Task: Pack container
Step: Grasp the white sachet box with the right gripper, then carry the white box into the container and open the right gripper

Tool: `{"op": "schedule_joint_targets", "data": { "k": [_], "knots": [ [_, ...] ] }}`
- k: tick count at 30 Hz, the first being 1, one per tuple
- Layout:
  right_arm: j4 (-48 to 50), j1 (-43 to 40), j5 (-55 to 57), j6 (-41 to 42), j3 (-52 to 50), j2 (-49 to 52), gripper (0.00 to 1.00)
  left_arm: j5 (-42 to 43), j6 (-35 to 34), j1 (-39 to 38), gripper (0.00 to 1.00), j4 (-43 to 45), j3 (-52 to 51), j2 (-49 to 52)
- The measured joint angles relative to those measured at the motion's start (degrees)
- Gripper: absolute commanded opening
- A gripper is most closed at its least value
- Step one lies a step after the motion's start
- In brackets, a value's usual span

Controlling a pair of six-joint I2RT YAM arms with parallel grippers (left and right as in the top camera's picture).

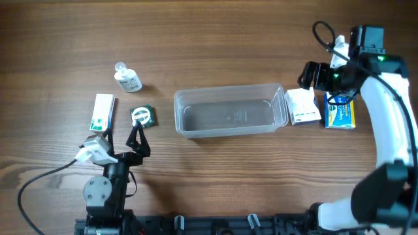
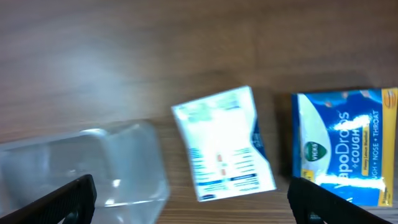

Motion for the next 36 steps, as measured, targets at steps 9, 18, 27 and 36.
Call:
{"op": "schedule_joint_targets", "data": {
  "k": [9,18,27,36],
  "knots": [
    [4.7,0.7,5.2,-3.0,-5.0,8.7,0.99,0.0,0.0,0.0,1.0,0.0,0.0,0.0],
    [10.7,3.7,5.2,-4.8,-9.0,11.0,0.93,0.0,0.0,0.0,1.0,0.0,0.0,0.0],
    [15.9,3.7,9.2,-1.7,-15.4,11.0,0.8,0.0,0.0,0.0,1.0,0.0,0.0,0.0],
    [6.6,3.7,10.5,0.9,-9.8,7.5,0.64,0.0,0.0,0.0,1.0,0.0,0.0,0.0]
  ]
}}
